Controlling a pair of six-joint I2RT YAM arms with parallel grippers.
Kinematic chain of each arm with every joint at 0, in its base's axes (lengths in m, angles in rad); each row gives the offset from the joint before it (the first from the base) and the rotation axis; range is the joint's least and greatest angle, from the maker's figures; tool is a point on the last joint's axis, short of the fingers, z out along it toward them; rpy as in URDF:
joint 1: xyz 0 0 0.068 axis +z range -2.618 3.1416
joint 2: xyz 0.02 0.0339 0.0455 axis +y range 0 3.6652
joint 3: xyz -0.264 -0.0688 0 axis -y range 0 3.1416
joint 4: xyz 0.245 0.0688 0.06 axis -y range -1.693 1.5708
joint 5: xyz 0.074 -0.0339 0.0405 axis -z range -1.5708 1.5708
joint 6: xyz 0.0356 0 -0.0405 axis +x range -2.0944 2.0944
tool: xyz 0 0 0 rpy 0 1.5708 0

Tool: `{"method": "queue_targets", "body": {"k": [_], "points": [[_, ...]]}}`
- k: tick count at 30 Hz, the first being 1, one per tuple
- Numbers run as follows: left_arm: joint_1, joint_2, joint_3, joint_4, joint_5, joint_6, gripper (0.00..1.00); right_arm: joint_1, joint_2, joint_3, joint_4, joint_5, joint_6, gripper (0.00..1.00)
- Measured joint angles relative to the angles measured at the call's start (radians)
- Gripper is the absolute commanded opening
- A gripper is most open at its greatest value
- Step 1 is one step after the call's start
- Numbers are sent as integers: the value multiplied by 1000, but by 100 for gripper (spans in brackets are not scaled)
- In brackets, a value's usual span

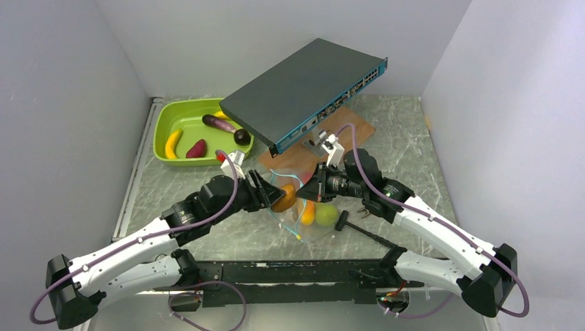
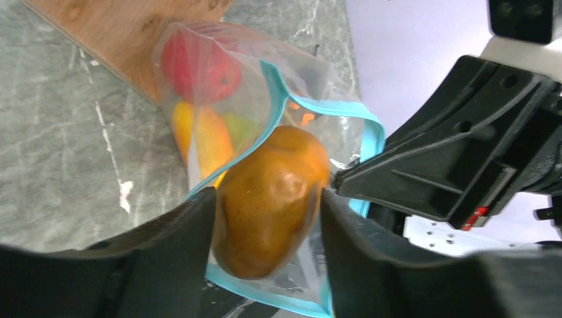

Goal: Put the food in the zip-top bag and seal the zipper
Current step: Place the fake vegetable in the zipper food storage bag.

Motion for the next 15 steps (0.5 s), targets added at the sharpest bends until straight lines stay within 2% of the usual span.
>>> {"method": "queue_targets", "body": {"k": [6, 12, 15], "points": [[-5, -23, 0, 33, 14, 1, 89, 1, -2, 0, 0, 1, 0, 0], [-5, -95, 1, 26, 15, 20, 88, 1, -4, 0, 0, 2, 0, 0], [-5, -140, 12, -35, -8, 47, 88, 1, -3, 0, 0, 2, 0, 0]]}}
